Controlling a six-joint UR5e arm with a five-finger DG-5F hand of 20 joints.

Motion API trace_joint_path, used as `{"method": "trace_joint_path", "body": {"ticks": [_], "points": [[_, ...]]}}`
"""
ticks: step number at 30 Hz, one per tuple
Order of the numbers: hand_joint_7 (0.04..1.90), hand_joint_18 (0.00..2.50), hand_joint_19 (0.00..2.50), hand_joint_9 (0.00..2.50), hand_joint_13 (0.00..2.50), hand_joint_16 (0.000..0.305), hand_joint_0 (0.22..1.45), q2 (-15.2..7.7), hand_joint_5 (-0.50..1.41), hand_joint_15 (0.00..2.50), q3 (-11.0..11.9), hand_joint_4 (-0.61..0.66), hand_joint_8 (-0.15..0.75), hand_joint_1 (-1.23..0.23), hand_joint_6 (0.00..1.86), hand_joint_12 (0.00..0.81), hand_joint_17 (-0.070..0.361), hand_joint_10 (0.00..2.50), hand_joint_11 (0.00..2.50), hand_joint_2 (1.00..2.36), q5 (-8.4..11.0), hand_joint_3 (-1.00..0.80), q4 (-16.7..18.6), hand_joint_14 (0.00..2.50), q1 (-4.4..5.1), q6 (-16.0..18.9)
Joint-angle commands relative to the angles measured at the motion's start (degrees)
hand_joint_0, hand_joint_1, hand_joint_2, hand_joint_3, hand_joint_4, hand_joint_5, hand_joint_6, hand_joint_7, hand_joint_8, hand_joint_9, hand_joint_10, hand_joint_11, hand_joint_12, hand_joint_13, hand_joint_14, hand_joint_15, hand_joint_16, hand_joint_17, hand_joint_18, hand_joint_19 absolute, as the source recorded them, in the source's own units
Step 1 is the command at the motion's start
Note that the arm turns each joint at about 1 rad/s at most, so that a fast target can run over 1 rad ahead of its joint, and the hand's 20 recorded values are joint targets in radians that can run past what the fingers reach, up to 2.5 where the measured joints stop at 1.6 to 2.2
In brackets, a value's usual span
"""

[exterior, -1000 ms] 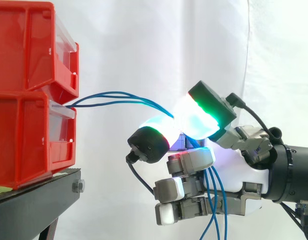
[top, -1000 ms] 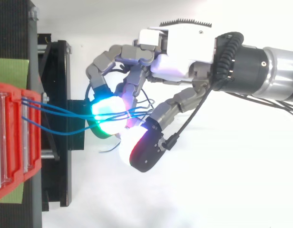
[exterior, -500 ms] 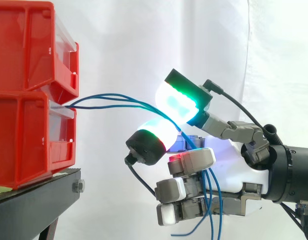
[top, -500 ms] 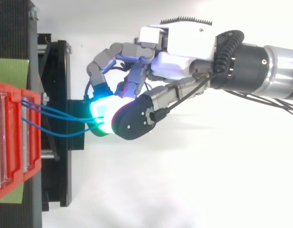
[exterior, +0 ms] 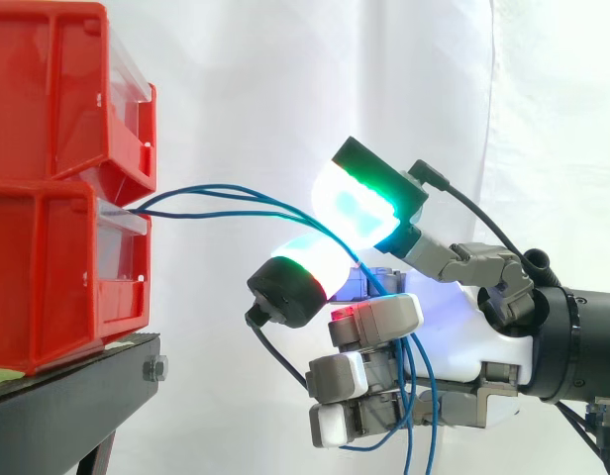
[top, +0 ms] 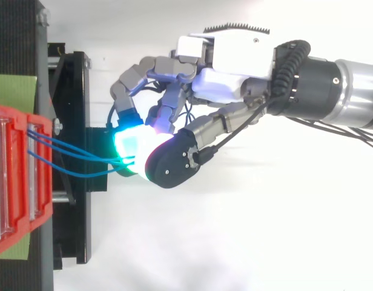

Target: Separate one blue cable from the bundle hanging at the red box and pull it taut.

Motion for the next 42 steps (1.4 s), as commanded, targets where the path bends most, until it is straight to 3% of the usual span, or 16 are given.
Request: {"method": "trace_joint_path", "body": {"ticks": [1,8,14,16,19,30,34,42], "points": [[1.19,0.76,0.69,1.34,1.07,0.039,0.66,0.0,-0.1,0.86,0.0,-0.01,0.275,-1.02,0.93,0.332,0.088,0.01,1.36,1.0,0.05,-0.5,0.0,0.03,0.11,0.0],[1.21,0.76,0.69,1.37,1.07,0.039,0.61,0.0,-0.09,0.86,0.0,-0.04,0.236,-1.05,0.92,0.327,0.087,0.02,1.35,1.0,0.05,-0.5,0.0,0.02,0.2,0.1],[1.3,0.76,0.69,1.39,1.08,0.037,0.68,0.0,-0.09,0.86,0.0,-0.1,0.209,-1.01,0.91,0.32,0.083,0.02,1.33,1.0,0.14,-0.5,0.0,0.03,0.11,0.1],[1.18,0.76,0.7,1.4,1.08,0.037,0.62,0.0,-0.09,0.87,0.0,-0.09,0.225,-0.97,0.92,0.326,0.084,0.02,1.31,1.0,0.14,-0.5,0.0,0.03,0.11,0.1],[1.18,0.8,0.7,1.42,1.11,0.044,0.49,0.0,-0.09,0.85,0.0,-0.03,0.27,-0.89,0.9,0.362,0.099,0.01,1.28,1.0,0.14,-0.5,0.0,0.02,0.2,0.1],[1.06,0.85,0.68,1.43,1.14,0.051,0.44,0.0,-0.11,0.84,0.0,0.0,0.303,-0.75,0.87,0.388,0.114,0.01,1.25,1.0,0.22,-0.5,0.0,0.02,0.2,0.1],[1.12,0.78,0.72,1.39,1.1,0.043,0.57,0.0,-0.12,0.87,0.0,-0.02,0.256,-0.72,0.87,0.346,0.096,0.02,1.26,1.0,0.14,-0.5,0.0,0.02,0.29,0.1],[1.11,0.76,0.69,1.3,1.06,0.041,0.74,0.0,-0.14,0.85,0.1,-0.07,0.278,-0.9,0.92,0.341,0.093,0.01,1.3,1.01,0.22,-0.43,0.0,0.02,0.29,0.1]]}}
